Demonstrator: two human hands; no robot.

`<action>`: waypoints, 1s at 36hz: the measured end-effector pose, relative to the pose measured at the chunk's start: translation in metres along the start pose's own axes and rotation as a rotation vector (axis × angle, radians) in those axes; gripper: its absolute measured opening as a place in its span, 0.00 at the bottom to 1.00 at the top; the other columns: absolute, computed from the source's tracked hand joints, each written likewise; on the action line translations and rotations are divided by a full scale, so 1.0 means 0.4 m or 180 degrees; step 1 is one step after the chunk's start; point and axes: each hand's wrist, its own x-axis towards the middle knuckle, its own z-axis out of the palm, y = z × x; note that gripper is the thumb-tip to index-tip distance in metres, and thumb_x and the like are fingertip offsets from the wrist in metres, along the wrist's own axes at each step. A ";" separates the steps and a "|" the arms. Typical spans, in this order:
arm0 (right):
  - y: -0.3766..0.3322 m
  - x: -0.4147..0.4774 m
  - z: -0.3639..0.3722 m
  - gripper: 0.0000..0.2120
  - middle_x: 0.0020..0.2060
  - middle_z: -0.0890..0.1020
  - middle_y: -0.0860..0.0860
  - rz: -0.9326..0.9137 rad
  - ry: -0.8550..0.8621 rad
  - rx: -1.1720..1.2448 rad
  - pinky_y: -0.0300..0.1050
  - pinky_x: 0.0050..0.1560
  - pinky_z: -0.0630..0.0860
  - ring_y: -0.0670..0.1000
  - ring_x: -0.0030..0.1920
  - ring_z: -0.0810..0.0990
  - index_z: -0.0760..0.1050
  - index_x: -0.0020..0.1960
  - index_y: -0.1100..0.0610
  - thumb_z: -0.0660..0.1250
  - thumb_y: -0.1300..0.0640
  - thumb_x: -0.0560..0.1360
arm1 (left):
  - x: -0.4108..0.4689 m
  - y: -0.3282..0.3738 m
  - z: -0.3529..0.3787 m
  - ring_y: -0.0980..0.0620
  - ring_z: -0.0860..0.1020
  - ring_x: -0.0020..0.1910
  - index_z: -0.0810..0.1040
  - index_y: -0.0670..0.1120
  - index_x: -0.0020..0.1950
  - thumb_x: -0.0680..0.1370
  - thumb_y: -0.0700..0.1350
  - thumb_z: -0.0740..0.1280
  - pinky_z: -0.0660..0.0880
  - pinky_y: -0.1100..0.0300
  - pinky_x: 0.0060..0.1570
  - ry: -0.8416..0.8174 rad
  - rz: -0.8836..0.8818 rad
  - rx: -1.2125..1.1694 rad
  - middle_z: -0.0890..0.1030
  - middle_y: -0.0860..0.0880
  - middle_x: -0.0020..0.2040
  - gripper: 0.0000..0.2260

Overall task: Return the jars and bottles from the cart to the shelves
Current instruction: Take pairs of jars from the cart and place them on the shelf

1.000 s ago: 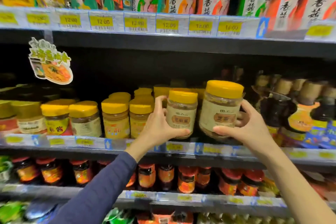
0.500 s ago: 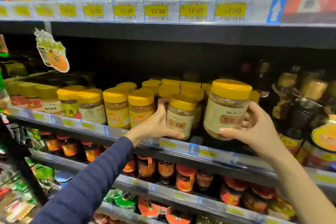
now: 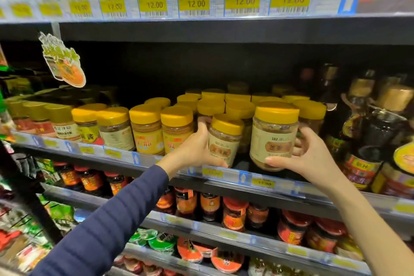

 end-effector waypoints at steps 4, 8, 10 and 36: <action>0.007 0.002 0.004 0.42 0.55 0.78 0.44 0.0060 0.0027 -0.0069 0.29 0.42 0.77 0.36 0.50 0.81 0.67 0.64 0.51 0.78 0.54 0.52 | -0.012 0.005 -0.003 0.49 0.75 0.62 0.52 0.43 0.70 0.61 0.45 0.80 0.72 0.63 0.54 0.0328 0.0090 0.0094 0.74 0.46 0.64 0.48; 0.008 0.003 0.015 0.43 0.58 0.78 0.47 0.0086 0.0042 -0.0063 0.30 0.43 0.78 0.37 0.50 0.81 0.68 0.64 0.52 0.78 0.53 0.52 | -0.024 0.010 -0.002 0.46 0.77 0.60 0.54 0.46 0.69 0.59 0.48 0.81 0.76 0.55 0.56 0.0497 0.0151 0.0301 0.77 0.46 0.62 0.49; 0.010 0.003 0.020 0.43 0.59 0.78 0.49 0.0097 0.0064 -0.0073 0.29 0.42 0.78 0.37 0.50 0.81 0.68 0.65 0.53 0.78 0.52 0.51 | -0.028 0.014 -0.001 0.45 0.78 0.58 0.54 0.47 0.69 0.58 0.50 0.81 0.77 0.51 0.55 0.0607 0.0147 0.0537 0.78 0.46 0.61 0.48; 0.012 -0.004 0.024 0.48 0.63 0.75 0.51 0.0258 0.0049 -0.0341 0.51 0.60 0.76 0.51 0.62 0.76 0.66 0.65 0.52 0.78 0.45 0.48 | -0.043 0.031 0.001 0.37 0.75 0.61 0.59 0.46 0.63 0.59 0.54 0.80 0.75 0.45 0.57 0.0730 -0.0498 0.1123 0.76 0.41 0.61 0.42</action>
